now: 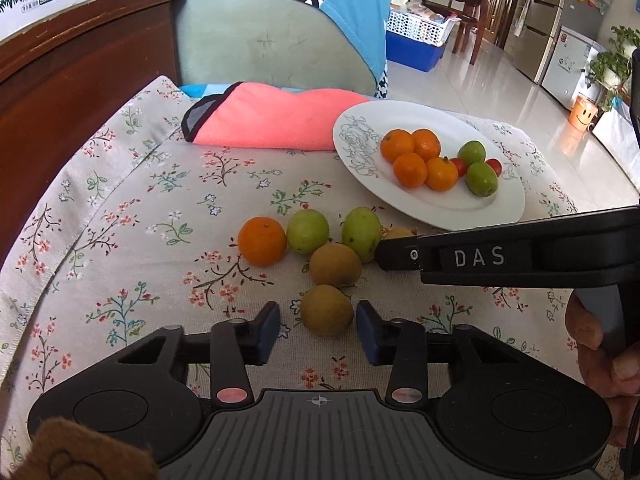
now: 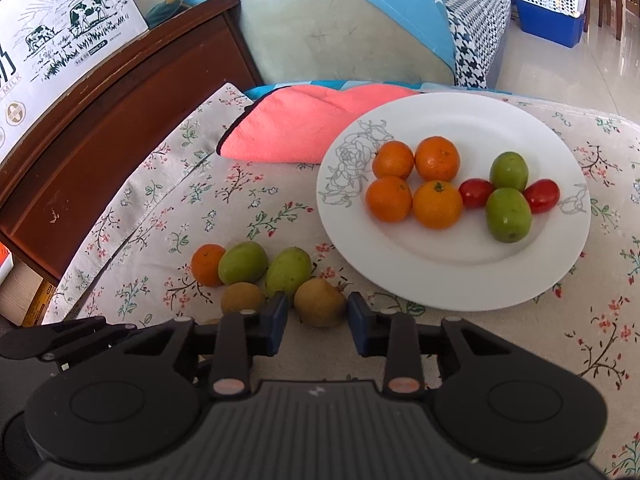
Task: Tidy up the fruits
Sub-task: 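Grasp a brown round fruit with the left tool while the right tool grasps another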
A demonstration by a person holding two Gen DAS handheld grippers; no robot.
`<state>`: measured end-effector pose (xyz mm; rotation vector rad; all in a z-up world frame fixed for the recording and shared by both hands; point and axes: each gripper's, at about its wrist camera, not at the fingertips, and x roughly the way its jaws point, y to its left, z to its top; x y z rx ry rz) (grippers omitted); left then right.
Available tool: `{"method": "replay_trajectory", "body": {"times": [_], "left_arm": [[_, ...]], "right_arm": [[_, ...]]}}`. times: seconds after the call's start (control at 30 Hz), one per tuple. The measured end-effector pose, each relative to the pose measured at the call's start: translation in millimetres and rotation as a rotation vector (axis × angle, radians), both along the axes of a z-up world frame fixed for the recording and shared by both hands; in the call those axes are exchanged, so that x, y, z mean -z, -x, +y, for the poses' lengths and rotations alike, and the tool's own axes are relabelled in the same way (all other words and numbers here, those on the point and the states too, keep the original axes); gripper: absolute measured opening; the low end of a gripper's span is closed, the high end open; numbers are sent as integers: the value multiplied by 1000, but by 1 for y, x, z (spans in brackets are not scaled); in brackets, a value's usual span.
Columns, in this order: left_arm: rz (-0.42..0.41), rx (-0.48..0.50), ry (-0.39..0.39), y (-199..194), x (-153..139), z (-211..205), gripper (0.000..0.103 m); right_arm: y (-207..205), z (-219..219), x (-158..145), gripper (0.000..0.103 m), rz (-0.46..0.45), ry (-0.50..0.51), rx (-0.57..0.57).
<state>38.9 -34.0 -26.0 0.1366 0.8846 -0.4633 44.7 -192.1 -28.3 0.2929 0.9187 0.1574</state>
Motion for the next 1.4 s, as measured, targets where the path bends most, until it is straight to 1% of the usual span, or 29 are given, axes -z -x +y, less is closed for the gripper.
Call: {"method": "replay_trajectory", "body": {"times": [0.1, 0.13, 0.27, 0.47, 0.63, 1.0, 1.27, 1.4], "left_arm": [[3, 5, 16, 0, -1, 1, 27], [2, 5, 17, 1, -1, 1, 26], [1, 2, 15, 2, -2, 1, 26], [15, -34, 43, 2, -9, 9, 26], [19, -56, 47, 4, -15, 13, 26], [1, -112, 64, -3, -31, 15, 26], [-8, -134, 82, -8, -40, 9, 26], [-16, -139, 102, -11, -48, 5, 26]], "right_arm": [[1, 0, 0, 29, -4, 1, -7], [1, 0, 0, 29, -6, 6, -12], [3, 1, -1, 29, -5, 2, -23], [8, -5, -9, 29, -17, -15, -31], [15, -7, -13, 29, -18, -33, -47], [25, -10, -12, 29, 0, -38, -62], [27, -15, -30, 29, -52, -62, -45], [27, -22, -42, 29, -82, -75, -14]]}}
